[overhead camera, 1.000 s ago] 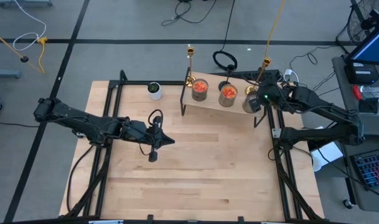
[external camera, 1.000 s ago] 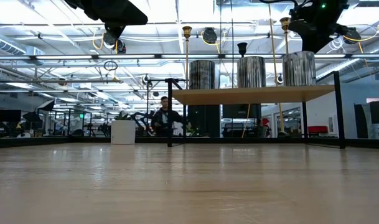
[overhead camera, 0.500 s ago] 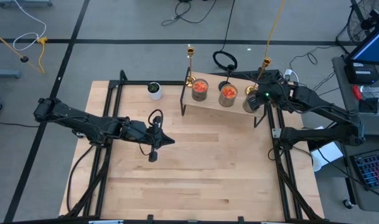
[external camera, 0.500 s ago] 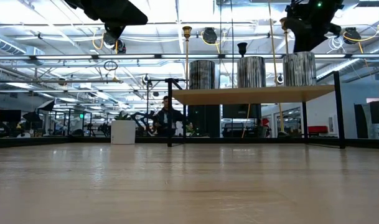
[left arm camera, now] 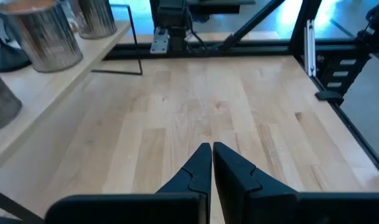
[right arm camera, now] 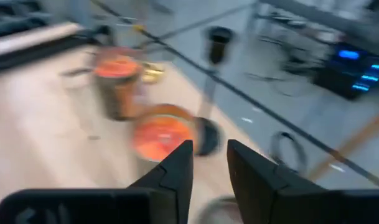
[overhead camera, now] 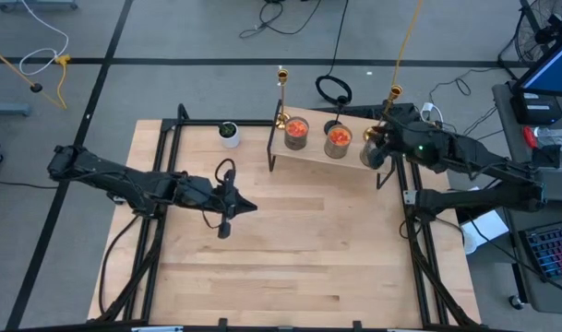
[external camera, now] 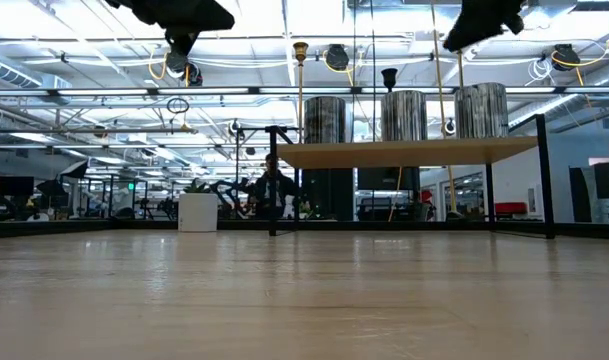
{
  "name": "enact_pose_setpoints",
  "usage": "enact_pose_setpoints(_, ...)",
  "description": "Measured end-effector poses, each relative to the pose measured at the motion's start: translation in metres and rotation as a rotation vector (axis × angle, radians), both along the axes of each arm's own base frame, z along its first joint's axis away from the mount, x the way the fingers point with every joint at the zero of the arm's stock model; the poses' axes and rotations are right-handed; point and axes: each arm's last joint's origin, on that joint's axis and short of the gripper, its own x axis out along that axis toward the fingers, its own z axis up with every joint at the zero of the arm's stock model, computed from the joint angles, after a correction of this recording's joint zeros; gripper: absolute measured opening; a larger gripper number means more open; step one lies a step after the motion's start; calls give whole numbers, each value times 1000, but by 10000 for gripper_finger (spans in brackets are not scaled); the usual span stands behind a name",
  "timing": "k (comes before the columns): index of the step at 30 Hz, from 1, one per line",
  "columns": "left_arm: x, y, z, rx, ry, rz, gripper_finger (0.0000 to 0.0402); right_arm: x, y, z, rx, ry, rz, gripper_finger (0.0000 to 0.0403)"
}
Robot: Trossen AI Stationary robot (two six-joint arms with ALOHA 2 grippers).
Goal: Pick & Place candle stick holders
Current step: Return to Home Position
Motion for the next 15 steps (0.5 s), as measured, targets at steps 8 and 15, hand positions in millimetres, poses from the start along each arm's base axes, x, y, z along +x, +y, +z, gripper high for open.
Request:
enact_pose_setpoints(8,-22,5,23,-12,-101,5,24,16,27,9,119,-145,411,70)
enact_pose_setpoints(15,-56,12,43,-29,-160,7,24,31,55,7,133,-140,630,40)
